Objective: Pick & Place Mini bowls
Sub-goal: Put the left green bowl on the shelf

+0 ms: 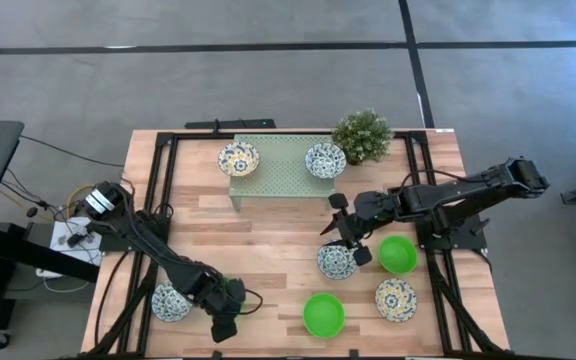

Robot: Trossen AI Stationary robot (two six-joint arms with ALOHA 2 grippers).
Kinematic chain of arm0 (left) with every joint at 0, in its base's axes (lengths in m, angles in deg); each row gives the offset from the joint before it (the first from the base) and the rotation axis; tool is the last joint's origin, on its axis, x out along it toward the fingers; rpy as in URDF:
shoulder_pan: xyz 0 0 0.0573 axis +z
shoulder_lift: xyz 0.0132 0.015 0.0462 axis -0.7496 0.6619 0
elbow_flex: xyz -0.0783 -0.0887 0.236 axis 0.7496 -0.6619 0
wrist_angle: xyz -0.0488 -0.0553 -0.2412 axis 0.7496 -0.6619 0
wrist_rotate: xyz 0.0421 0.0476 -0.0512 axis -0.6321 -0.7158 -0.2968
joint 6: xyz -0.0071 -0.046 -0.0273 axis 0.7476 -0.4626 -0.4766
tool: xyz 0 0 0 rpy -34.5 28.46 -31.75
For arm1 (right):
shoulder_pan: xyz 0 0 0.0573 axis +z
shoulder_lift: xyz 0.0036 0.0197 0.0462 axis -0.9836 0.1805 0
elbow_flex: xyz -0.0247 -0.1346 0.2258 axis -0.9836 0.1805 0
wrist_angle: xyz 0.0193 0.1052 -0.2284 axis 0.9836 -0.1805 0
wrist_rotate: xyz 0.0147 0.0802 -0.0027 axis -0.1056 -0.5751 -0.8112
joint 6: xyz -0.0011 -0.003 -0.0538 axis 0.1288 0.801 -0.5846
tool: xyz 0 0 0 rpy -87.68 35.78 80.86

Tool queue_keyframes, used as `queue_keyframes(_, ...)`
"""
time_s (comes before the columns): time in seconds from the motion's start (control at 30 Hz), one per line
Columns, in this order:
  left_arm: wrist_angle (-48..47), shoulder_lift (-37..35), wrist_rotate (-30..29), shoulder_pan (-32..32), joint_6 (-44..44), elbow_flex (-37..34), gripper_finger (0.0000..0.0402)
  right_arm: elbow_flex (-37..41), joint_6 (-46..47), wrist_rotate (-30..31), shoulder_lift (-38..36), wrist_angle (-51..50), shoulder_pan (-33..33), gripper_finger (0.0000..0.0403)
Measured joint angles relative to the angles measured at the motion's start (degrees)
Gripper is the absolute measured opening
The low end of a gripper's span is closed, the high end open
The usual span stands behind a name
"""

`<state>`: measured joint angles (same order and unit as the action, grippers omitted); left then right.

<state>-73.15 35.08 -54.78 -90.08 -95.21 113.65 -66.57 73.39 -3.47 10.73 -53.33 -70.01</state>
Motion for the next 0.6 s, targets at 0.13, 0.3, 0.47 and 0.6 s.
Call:
queue_keyframes(0.13, -0.4, -1.1, 0.8, -0.1, -0.7, -0.1, 0.0106, 0.0, 0.0, 0.0, 0.0, 0.1, 0.0, 0.0129)
queue_keyframes(0.3, -0.4, -1.4, -0.8, -0.2, -0.8, -0.1, 0.0104, 0.0, 0.0, 0.0, 0.0, 0.0, 0.0, 0.0129)
queue_keyframes(0.47, -0.4, -0.3, -0.4, -0.2, -1.0, -0.1, 0.0073, 0.0, 0.0, 0.0, 0.0, 0.0, 0.0, 0.0129)
queue_keyframes(0.6, -0.5, -0.7, -0.6, -0.2, -1.0, 0.0, 0.0035, 0.0, 0.0, 0.0, 0.0, -0.1, 0.0, 0.0129)
